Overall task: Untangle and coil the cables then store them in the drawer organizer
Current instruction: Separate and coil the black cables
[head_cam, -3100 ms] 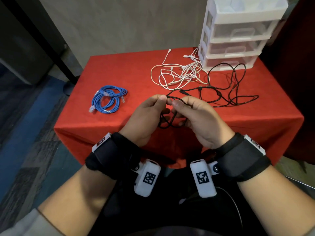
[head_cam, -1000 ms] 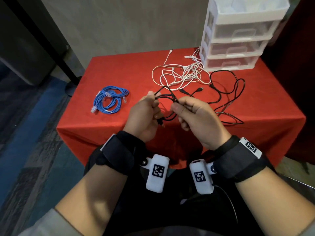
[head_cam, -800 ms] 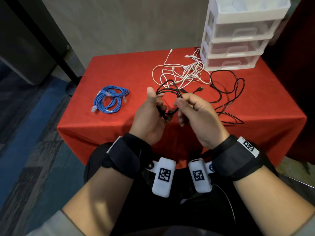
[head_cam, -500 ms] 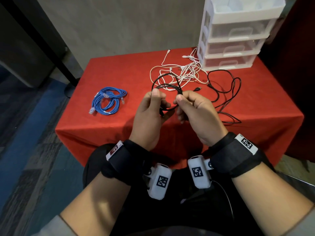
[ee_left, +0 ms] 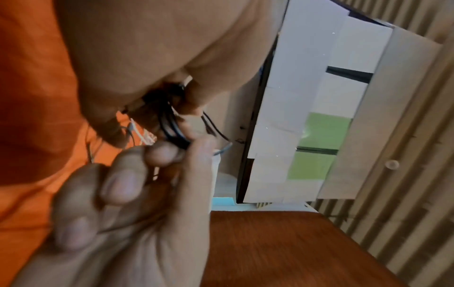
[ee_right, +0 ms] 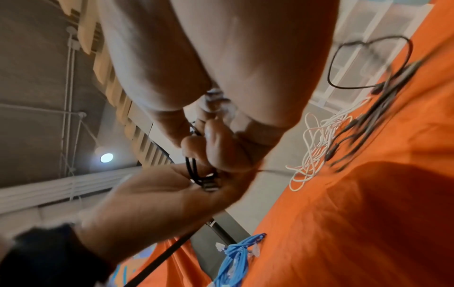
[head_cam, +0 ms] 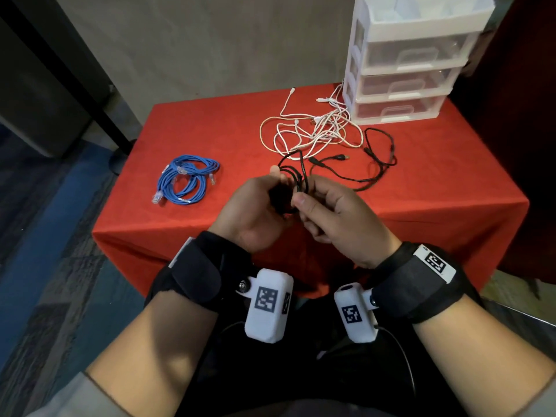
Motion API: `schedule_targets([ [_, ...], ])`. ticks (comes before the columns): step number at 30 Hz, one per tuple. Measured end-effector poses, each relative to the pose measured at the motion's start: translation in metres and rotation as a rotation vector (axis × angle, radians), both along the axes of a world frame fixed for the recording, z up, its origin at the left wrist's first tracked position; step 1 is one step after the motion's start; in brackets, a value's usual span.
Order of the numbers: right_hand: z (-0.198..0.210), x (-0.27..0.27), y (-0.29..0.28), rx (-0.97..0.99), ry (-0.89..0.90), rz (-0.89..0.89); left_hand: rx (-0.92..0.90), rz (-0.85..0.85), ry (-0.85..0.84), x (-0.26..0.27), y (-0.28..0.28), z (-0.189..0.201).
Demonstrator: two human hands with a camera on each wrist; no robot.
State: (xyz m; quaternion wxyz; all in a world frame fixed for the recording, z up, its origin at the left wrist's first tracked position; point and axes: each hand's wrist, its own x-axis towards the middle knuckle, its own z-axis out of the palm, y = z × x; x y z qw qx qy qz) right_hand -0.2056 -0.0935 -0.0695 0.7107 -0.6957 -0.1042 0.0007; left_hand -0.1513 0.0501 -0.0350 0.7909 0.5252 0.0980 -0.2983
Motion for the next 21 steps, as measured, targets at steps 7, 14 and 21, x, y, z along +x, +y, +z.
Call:
schedule_targets([
  [7,-0.01,0.001,-0.003,-0.009,0.05,-0.049,0.097,0.273,-0.251,0.002,-0.013,-0.005],
  [14,-0.04,0.03,-0.025,-0.47,-0.105,-0.304,0.263,0.245,-0.393,0.012,0.007,0.002],
  [21,-0.056,0.074,-0.006,-0.864,-0.404,-0.103,0.325,0.09,-0.48,0.006,0.007,0.014],
])
